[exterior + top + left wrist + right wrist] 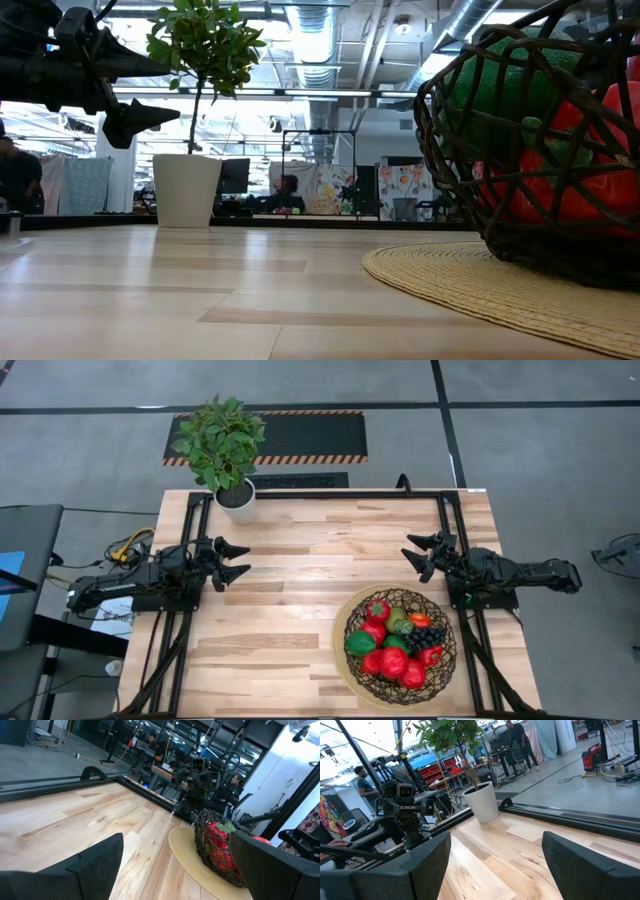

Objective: Build produce basket
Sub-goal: Return to Home Position

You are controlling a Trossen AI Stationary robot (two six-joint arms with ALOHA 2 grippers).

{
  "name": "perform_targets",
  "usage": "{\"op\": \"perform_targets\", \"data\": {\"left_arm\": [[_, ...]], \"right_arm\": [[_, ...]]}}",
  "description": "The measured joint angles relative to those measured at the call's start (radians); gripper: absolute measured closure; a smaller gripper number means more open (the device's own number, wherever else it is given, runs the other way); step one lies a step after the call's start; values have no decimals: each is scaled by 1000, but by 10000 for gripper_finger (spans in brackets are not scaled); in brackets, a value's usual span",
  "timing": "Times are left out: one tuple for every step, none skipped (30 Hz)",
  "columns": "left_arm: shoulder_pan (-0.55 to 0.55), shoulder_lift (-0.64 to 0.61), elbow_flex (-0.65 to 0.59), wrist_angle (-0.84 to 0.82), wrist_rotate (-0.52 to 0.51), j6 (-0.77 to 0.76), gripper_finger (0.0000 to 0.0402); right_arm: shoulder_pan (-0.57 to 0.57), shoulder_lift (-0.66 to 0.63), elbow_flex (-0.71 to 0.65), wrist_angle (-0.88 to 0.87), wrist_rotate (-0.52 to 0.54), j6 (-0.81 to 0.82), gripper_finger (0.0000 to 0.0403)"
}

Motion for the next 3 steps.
{"op": "perform_targets", "data": {"left_arm": [[0, 0, 0, 0, 0, 0, 53], [0, 0, 0, 0, 0, 0, 53], [0, 0, 0, 0, 0, 0, 53]], "right_arm": [[0, 0, 0, 0, 0, 0, 69], [0, 0, 0, 0, 0, 0, 69], [0, 0, 0, 0, 0, 0, 69]]}}
